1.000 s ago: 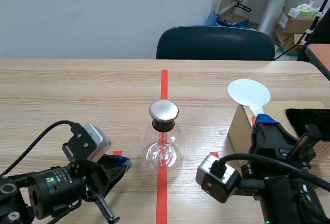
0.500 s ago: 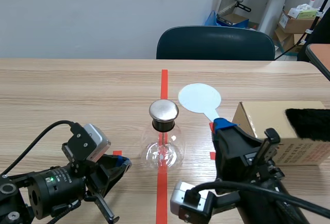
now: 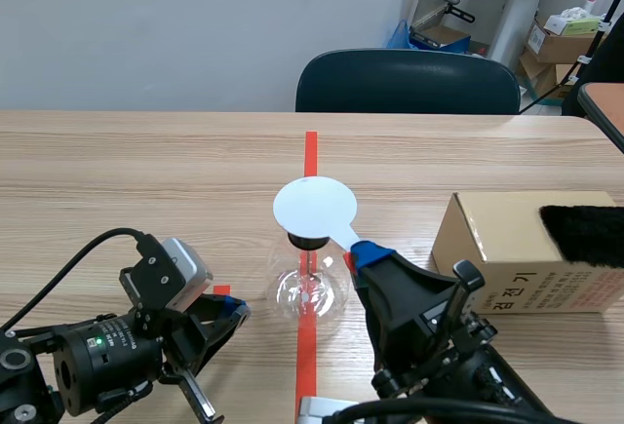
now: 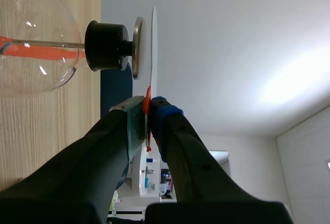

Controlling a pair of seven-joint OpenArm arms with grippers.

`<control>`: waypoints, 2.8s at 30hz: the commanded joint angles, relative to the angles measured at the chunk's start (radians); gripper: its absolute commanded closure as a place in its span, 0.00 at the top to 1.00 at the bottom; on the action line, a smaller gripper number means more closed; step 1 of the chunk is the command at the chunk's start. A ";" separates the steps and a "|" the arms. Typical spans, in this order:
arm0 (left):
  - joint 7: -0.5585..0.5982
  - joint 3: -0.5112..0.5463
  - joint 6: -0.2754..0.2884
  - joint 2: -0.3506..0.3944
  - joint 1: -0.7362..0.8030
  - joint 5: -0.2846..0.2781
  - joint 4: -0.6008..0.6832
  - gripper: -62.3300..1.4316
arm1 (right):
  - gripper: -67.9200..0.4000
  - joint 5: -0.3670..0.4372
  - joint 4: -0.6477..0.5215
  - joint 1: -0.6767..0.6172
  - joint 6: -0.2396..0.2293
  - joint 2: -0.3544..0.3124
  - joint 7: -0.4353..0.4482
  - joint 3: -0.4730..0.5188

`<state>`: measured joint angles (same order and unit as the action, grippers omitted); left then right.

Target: Do the electroscope experiment

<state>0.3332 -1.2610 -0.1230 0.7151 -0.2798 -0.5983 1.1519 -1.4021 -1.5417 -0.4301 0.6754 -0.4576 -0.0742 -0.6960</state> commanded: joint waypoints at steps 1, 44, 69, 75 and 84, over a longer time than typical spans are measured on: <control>0.013 0.005 0.002 -0.005 -0.003 0.000 0.021 0.06 | 0.02 -0.002 -0.010 0.009 0.012 -0.008 0.005 0.001; 0.018 0.005 0.002 -0.005 -0.003 0.000 0.021 0.06 | 0.02 0.000 -0.010 0.009 0.012 -0.008 -0.309 0.001; 0.013 0.005 0.002 -0.002 -0.003 -0.001 0.021 0.06 | 0.02 0.000 -0.010 0.009 0.012 -0.008 -0.463 0.001; 0.013 0.005 0.002 -0.002 -0.003 0.000 0.021 0.06 | 0.02 0.000 -0.010 0.009 0.012 -0.008 -0.462 0.001; 0.013 0.005 0.002 -0.002 -0.003 0.000 0.021 0.06 | 0.02 0.000 -0.010 0.009 0.012 -0.008 -0.462 0.001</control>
<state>0.3332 -1.2610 -0.1230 0.7151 -0.2798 -0.5991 1.1519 -1.3987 -1.5417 -0.4301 0.6758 -0.4576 -0.5323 -0.6960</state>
